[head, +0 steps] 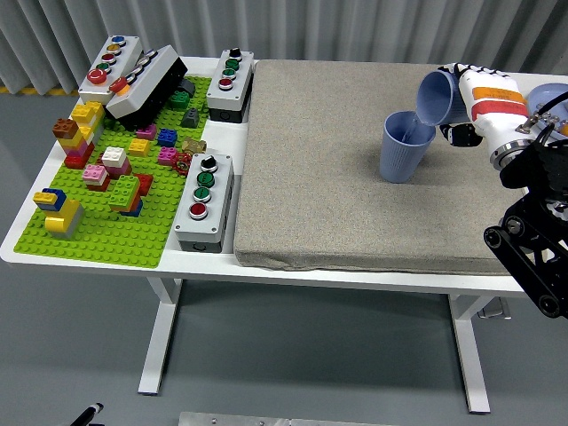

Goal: Pick cup pour cup place

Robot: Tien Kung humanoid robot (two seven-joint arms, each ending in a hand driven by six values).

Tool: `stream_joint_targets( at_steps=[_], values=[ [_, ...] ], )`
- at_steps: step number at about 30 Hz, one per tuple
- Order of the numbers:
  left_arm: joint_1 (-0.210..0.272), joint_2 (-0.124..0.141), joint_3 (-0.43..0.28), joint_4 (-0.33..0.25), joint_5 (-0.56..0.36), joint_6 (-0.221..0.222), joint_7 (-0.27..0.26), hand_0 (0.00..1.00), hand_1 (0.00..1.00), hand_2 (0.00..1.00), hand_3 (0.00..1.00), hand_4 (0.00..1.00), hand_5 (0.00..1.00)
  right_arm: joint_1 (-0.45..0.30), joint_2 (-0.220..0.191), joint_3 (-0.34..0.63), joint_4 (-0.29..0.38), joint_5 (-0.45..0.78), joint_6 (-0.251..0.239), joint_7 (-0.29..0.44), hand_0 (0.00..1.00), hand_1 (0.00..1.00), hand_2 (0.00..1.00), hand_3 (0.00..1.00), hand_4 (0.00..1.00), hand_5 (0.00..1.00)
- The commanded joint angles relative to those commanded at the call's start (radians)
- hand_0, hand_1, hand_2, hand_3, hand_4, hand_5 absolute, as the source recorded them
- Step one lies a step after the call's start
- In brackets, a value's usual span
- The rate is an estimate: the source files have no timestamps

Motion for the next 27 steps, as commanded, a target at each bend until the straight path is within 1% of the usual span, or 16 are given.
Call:
stream_joint_targets(
  at_steps=[9, 27],
  values=[
    [0.0, 0.0, 0.0, 0.0, 0.0, 0.0, 0.0, 0.869, 0.833, 0.896, 0.793, 0.646, 0.998, 0.0, 0.0, 0.0, 0.0, 0.0, 0.0, 0.0, 0.775, 0.629, 0.524, 0.645, 0.695, 0.041],
    [0.001, 0.0, 0.001, 0.0, -0.003, 0.0, 0.0, 0.87, 0.833, 0.897, 0.793, 0.647, 0.998, 0.013, -0.013, -0.024, 0.0, 0.003, 0.005, -0.002, 0.779, 0.63, 0.524, 0.644, 0.696, 0.042]
  ],
)
